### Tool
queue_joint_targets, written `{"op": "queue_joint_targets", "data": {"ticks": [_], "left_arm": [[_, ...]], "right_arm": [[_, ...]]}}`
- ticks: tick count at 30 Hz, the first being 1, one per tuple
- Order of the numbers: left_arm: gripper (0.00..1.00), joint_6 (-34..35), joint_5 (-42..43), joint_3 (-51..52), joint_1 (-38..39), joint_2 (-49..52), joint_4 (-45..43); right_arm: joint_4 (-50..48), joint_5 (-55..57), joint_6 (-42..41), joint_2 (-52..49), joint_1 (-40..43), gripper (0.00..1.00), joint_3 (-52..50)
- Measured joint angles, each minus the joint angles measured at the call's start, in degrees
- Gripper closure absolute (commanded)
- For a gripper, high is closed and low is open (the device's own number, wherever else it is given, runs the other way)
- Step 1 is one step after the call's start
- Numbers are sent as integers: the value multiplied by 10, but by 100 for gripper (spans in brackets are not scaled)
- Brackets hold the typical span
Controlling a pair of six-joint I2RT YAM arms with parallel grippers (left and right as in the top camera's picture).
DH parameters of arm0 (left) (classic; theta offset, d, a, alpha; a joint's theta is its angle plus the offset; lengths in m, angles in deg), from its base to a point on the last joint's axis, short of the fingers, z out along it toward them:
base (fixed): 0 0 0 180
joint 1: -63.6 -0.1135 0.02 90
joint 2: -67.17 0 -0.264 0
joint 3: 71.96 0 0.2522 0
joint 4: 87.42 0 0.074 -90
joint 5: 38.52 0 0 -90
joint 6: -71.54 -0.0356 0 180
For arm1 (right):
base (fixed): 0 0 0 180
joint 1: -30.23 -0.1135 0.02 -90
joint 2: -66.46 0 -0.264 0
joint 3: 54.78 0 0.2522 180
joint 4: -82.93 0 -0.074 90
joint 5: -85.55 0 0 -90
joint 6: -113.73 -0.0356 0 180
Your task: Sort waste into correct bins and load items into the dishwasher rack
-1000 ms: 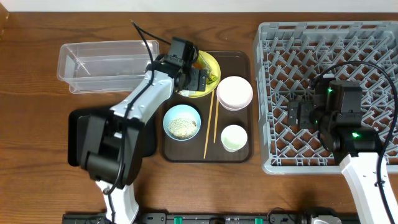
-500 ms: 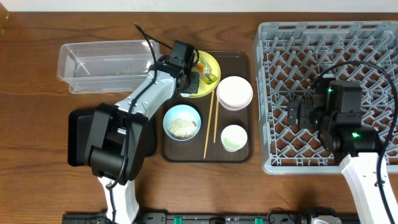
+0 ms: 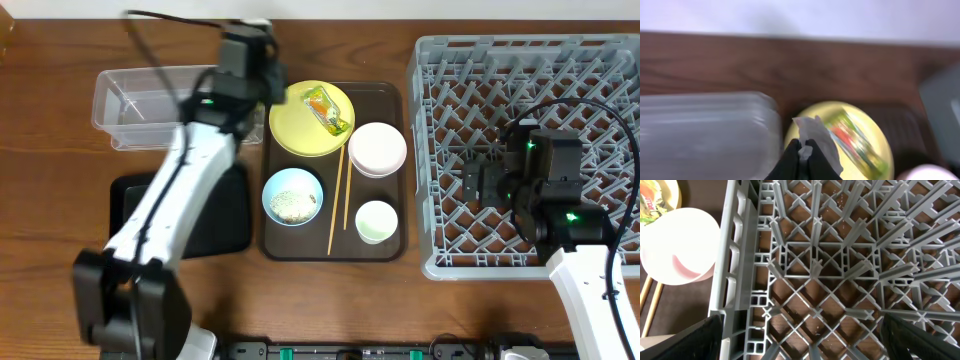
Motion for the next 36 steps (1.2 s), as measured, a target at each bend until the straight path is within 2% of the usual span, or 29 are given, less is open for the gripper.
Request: {"op": "queue_joint_targets", "data": {"ticks": [1,4,7,11,16,22,28,36], "left_arm": [[93,0,-6,-1,-15,-6,-1],[84,-2,-17,-2,-50,-1,1],[56,-2,-25,-2,-82,21,2],[41,-2,-29,-2,-99,42,3],[39,10,-25,-2,-86,41,3],[39,39,-7,-2,-26,41,0],[39,146,44,-2,28,68,-19],[38,277,83,-2,68,172,-25]], "right_arm": [[0,0,0,0,0,1,0],[0,0,0,0,0,1,0],[0,0,0,0,0,1,0],[0,0,0,0,0,1,0],[0,0,0,0,0,1,0],[0,0,0,0,0,1,0],[0,0,0,0,0,1,0],[0,0,0,0,0,1,0]]}}
